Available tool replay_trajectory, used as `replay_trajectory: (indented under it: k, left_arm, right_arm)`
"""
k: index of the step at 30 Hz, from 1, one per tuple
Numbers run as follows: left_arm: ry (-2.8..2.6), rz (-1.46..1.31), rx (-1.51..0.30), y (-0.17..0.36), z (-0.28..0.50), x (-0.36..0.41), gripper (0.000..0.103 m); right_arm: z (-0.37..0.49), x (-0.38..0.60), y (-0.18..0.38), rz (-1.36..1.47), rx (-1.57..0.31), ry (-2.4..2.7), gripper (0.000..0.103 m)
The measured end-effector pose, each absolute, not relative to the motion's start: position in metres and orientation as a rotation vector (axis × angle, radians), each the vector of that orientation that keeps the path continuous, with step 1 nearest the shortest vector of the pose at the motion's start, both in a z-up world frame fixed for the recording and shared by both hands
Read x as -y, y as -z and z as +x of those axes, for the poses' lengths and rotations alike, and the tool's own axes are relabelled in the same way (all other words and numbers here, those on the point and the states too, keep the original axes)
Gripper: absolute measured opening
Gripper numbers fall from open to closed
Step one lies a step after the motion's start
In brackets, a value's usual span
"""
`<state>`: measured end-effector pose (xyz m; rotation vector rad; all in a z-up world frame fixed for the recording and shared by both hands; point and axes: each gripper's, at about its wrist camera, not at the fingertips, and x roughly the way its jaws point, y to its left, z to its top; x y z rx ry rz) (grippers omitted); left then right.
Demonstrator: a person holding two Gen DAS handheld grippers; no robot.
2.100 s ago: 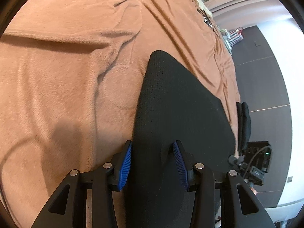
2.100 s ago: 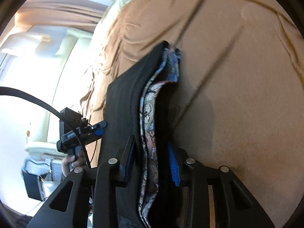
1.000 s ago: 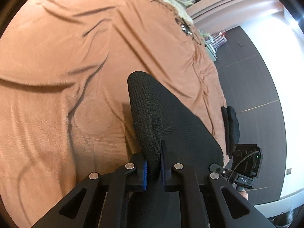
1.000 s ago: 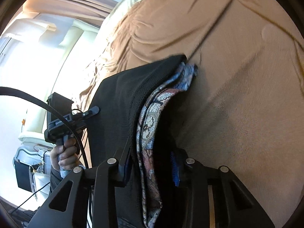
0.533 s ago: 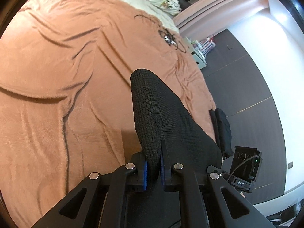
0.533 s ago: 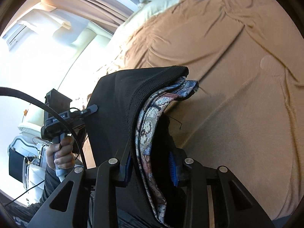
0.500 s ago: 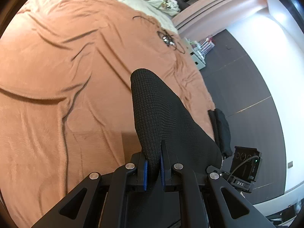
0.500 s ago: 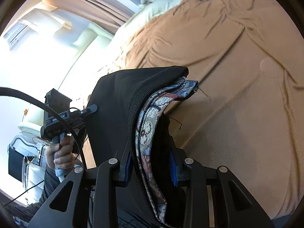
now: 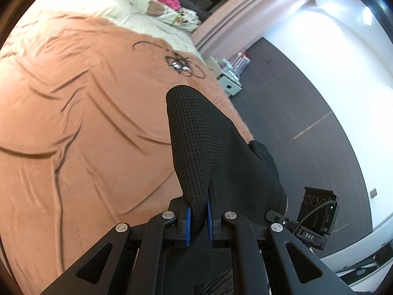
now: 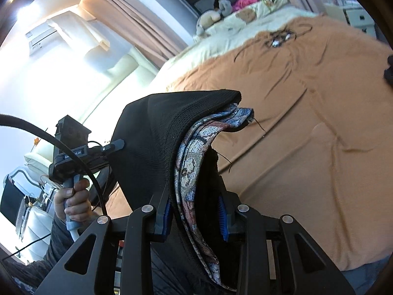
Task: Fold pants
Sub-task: 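Lift the folded shorts off the duvet with both grippers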
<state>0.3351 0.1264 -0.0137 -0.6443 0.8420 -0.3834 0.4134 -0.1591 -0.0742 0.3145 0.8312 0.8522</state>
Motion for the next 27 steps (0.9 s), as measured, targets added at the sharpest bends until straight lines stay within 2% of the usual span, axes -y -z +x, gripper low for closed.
replay_trajectory:
  k: [14,27]
  left_arm:
    - [0.519,-0.553,-0.774,-0.045,0.342,-0.034,0.01]
    - [0.602,-0.457,-0.731,-0.096,0.339,0.052,0.01]
  right_arm:
    - [0.335,0.233,0.013,0.222,-0.662,-0.713,0.027]
    - [0.262,0.285,-0.011,0.204,-0.564,-0.651,0.026]
